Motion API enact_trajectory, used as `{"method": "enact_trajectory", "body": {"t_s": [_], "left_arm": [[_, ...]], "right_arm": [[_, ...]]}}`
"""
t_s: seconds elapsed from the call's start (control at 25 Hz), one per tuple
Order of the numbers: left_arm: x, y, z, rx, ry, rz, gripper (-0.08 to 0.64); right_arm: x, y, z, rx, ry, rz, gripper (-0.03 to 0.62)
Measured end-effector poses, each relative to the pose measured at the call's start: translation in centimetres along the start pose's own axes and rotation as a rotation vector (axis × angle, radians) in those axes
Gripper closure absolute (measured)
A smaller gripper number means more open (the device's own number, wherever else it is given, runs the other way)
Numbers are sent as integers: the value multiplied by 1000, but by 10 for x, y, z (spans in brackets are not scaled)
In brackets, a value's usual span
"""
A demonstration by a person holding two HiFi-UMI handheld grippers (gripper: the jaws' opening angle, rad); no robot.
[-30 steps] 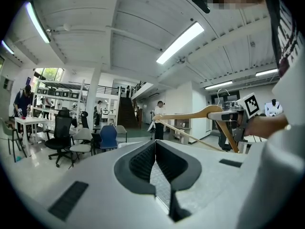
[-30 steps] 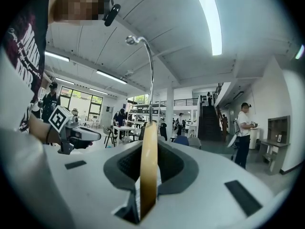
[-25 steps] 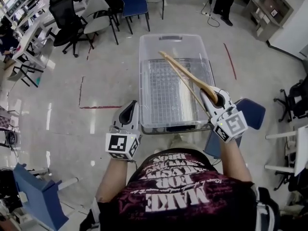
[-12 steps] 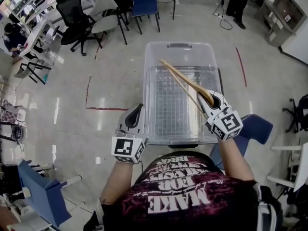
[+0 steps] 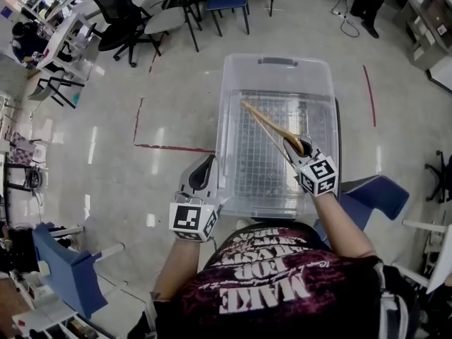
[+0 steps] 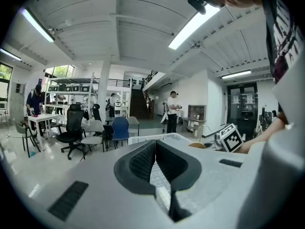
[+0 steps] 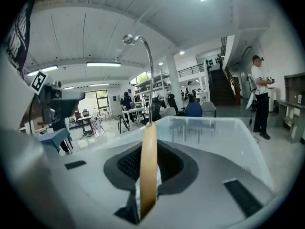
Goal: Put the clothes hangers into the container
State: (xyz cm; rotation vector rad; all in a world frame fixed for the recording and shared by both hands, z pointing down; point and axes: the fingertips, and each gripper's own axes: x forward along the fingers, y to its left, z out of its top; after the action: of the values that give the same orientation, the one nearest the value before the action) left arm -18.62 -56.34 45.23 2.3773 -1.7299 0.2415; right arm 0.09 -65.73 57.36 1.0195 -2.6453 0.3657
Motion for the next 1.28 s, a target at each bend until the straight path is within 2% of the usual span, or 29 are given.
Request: {"method": "enact_trajectory", "body": {"t_s": [0.44, 0.68, 0.84, 0.88, 0.92, 1.0, 1.08, 1.28], "left_arm": [[12, -12, -6, 23, 36, -10, 552], [8, -11, -6, 42, 56, -14, 552], [-1, -6, -2, 53, 54, -4, 552], [-2, -8, -3, 51, 54, -3, 552], [-5, -10, -4, 49, 54, -3, 552], [-11, -12, -5, 47, 49, -8, 552], [-17, -13, -5, 49, 37, -20, 552], [-32, -24, -1, 47, -2, -57, 552]], "right_arm": [[43, -16, -154, 111, 309, 12, 532], [55, -13, -212, 119, 445, 37, 529], [61, -15, -252, 254, 572, 42, 501], [57, -20, -259, 291, 599, 28, 446], [53, -26, -262, 318, 615, 11, 329], [46, -35, -255, 342, 608, -29, 203], [40, -41, -237, 326, 574, -67, 166], [8, -38, -184, 236, 454, -103, 155]]}}
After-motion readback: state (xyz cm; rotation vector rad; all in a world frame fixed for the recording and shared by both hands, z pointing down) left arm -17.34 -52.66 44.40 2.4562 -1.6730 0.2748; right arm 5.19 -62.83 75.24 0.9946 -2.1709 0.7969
